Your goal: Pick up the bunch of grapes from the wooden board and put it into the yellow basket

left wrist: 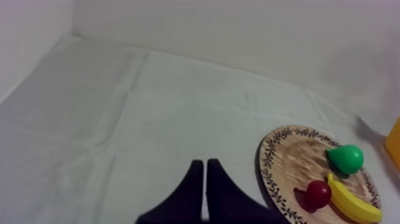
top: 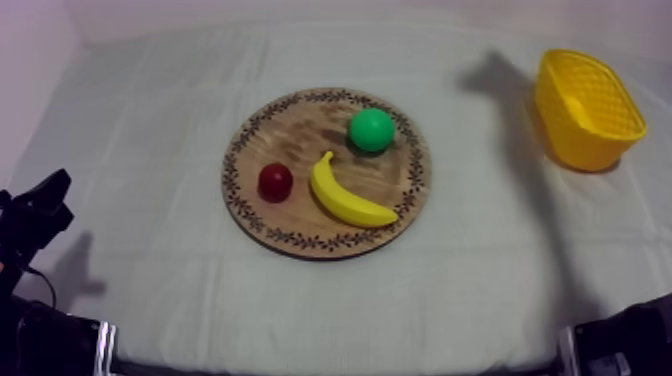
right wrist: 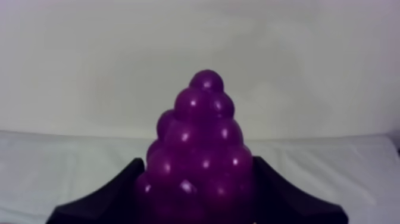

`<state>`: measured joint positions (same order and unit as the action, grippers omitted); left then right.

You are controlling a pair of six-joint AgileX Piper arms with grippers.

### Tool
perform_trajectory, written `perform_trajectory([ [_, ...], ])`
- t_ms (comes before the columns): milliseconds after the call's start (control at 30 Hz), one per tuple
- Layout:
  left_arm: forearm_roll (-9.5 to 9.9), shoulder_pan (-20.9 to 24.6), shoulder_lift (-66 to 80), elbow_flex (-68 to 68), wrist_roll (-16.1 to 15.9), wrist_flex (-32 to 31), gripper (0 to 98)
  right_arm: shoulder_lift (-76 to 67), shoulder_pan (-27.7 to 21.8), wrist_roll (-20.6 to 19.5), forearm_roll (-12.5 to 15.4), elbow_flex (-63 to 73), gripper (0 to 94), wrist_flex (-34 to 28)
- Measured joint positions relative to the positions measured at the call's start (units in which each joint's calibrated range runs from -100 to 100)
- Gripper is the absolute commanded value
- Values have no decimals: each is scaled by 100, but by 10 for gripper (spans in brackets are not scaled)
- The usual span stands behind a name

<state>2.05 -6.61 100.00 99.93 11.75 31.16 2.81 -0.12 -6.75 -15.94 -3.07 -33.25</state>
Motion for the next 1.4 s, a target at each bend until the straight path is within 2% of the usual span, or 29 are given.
perform_trajectory([
  [300,0,0,0,0,0,0,1,-83,-757,582,332,-876,252,921],
  [400,0,0,0,0,0,0,1,-83,-926,743,349,-1223,250,1221],
  [600,0,0,0,0,0,0,1,75,-1067,675,140,-1961,252,1502],
  [1067,0,0,0,0,0,0,1,933,-1155,829,219,-2696,268,2002],
  [1167,0,0,0,0,0,0,1,1089,-1155,851,220,-2740,307,2050],
  [1400,0,0,0,0,0,0,1,1280,-1185,922,225,-2719,474,2228],
])
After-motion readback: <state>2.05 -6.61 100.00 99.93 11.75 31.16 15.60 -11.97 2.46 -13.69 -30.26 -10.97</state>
